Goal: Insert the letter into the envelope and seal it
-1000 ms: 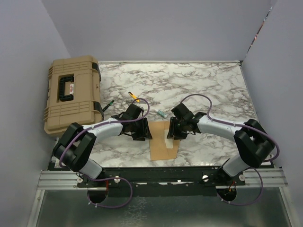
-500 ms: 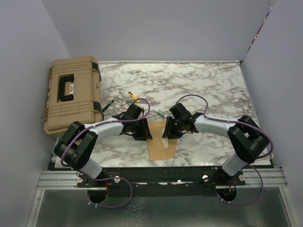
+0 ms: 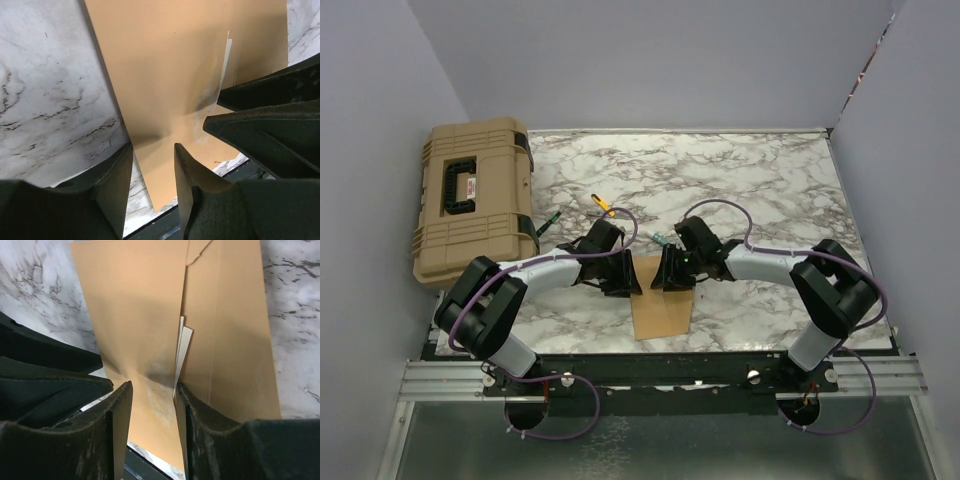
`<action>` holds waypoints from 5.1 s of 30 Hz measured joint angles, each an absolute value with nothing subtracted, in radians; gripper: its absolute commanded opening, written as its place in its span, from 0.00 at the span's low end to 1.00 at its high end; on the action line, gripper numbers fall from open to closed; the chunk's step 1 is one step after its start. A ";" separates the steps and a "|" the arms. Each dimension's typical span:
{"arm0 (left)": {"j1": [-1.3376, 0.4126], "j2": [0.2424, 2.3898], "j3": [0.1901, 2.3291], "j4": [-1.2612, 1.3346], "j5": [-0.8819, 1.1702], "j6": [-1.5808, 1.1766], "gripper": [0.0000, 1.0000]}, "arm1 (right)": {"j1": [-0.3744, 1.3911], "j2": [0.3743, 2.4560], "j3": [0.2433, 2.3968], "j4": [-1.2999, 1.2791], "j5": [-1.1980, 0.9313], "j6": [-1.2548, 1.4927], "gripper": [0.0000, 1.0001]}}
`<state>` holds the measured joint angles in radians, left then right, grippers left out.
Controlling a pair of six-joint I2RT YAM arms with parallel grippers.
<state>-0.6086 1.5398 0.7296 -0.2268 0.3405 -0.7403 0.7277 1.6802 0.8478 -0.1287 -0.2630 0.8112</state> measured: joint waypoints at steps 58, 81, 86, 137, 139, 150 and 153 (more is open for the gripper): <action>-0.476 1.188 0.896 -0.348 -0.120 -0.552 0.99 | 0.664 2.009 1.390 -0.412 -0.008 0.133 0.33; -0.445 1.224 1.053 -0.157 0.257 -0.661 0.99 | 0.659 1.332 1.055 -0.023 -0.134 0.397 0.15; -0.445 1.231 1.050 0.091 0.388 -0.776 0.84 | 0.659 1.228 0.981 0.122 -0.249 0.537 0.16; -0.552 1.208 0.892 0.426 0.552 -0.955 0.24 | 0.657 1.149 0.915 0.213 -0.480 0.727 0.04; -0.552 1.205 0.884 0.431 0.553 -0.959 0.13 | 0.657 1.149 0.905 0.216 -0.477 0.733 0.05; -0.558 1.204 0.883 0.400 0.553 -0.868 0.00 | 0.657 1.146 0.938 0.114 -0.464 0.687 0.56; -0.557 1.204 0.910 0.292 0.553 -0.732 0.00 | 0.657 1.126 0.987 -0.014 -0.439 0.634 0.61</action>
<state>-0.5571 1.2041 0.9096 0.2920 0.5533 -0.7319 0.6571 1.1255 0.9874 -0.0143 -0.4389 0.6338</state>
